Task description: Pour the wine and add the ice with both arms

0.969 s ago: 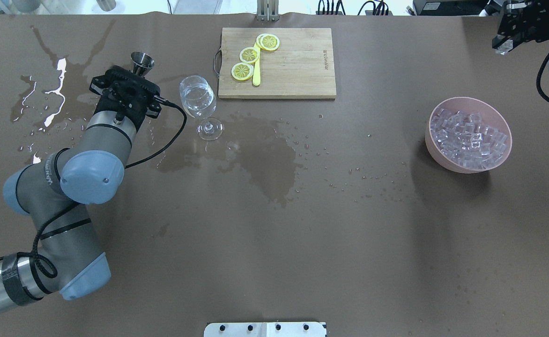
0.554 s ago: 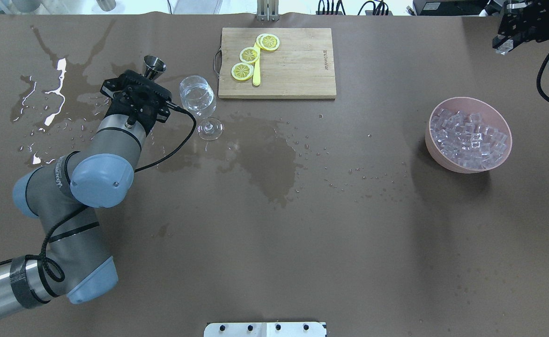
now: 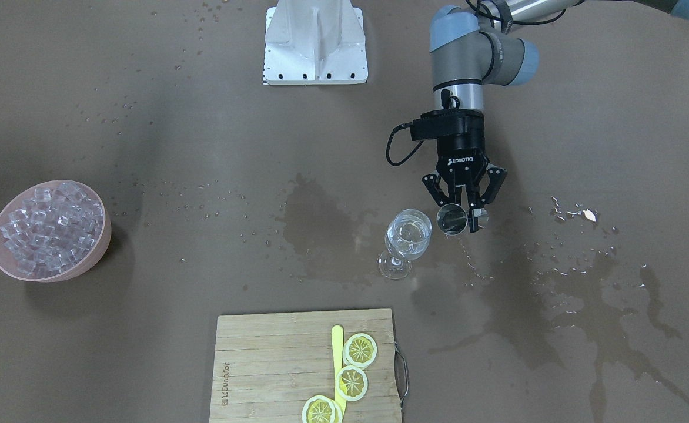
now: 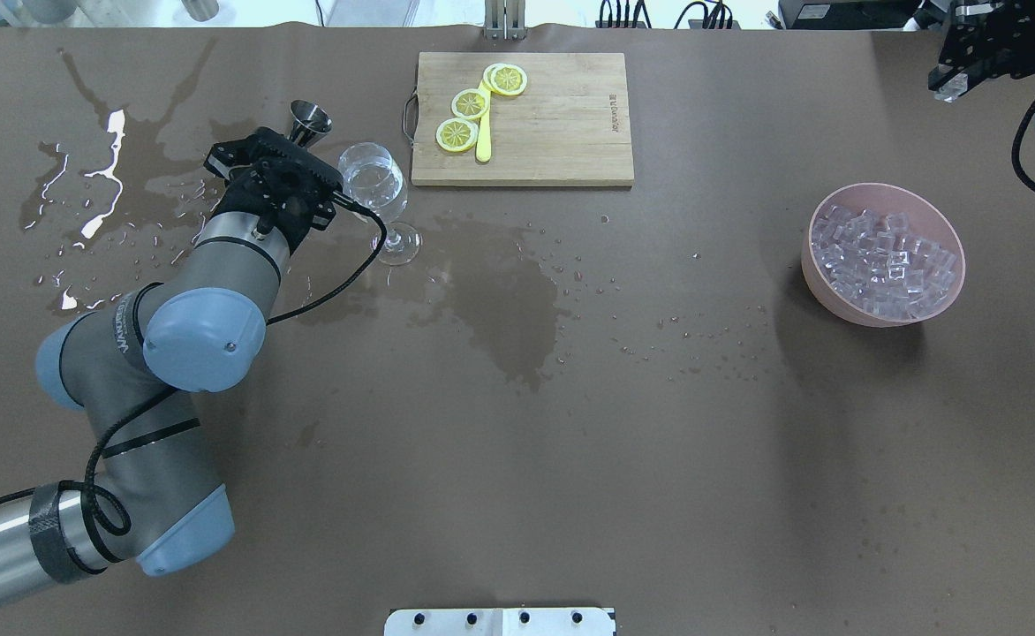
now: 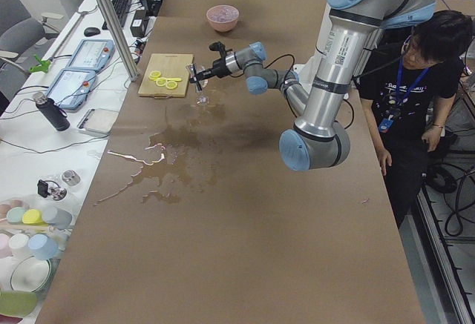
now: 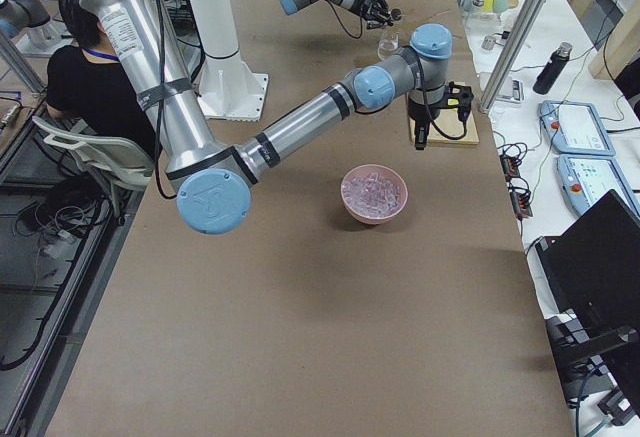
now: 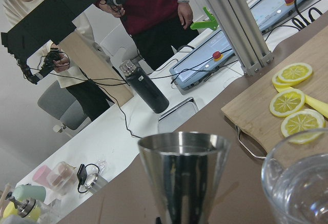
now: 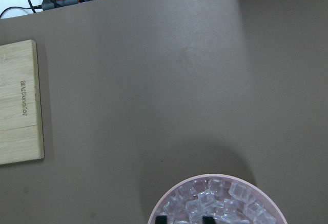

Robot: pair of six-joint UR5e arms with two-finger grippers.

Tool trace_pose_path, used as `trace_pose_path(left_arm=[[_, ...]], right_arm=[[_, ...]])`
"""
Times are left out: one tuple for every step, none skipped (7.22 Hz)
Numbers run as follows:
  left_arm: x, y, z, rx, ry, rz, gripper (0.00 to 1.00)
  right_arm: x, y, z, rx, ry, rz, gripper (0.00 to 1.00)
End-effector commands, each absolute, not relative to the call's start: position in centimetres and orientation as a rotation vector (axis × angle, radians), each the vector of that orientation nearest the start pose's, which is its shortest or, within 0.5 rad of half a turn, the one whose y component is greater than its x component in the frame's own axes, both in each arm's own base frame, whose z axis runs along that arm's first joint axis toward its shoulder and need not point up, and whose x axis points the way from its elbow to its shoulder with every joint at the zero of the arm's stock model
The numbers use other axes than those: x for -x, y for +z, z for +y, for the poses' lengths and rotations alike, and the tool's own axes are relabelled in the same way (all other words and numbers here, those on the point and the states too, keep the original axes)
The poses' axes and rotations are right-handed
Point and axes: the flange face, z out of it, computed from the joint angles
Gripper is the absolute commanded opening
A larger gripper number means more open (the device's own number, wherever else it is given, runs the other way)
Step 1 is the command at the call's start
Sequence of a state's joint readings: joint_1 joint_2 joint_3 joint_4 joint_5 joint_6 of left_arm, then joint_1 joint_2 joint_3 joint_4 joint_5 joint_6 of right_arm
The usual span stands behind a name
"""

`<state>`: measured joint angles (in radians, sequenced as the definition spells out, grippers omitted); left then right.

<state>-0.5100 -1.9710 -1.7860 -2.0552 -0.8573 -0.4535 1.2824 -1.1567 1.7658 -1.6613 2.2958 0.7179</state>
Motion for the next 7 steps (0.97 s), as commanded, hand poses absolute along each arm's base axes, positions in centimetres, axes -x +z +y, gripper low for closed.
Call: trace_pose_path(left_arm=[[-42.1,26.9,-46.7,-1.205,0.184,0.201,0.22],[-41.8,26.8,-46.7,-1.208,0.205,0.164,0.22],[-41.8,26.5,-46.5,-1.187,0.229,0.125,0.22],[-41.8,25.8,-46.5,-1.176,0.240,0.111,0.22],[-42.0,26.2,-46.6,-1.171,0.242,0.088,0.22],[-42.2,26.0,-46.7,-1.166,0.245,0.063,0.23],[-42.3,26.3,-46.8,-1.160,0.249,0.052,0.23]], right_arm=[[11.1,34.2,-61.0,-0.093,0.214,-0.861,0.00],[11.1,34.2,-61.0,-0.093,0.214,-0.861,0.00],[11.2,34.3,-61.0,-0.092,0.213,-0.860,0.00],[11.1,34.2,-61.0,-0.093,0.214,-0.861,0.00],[11.1,34.1,-61.0,-0.094,0.213,-0.863,0.00],[11.1,34.1,-61.0,-0.093,0.212,-0.864,0.00],[11.1,34.1,-61.0,-0.094,0.213,-0.863,0.00]])
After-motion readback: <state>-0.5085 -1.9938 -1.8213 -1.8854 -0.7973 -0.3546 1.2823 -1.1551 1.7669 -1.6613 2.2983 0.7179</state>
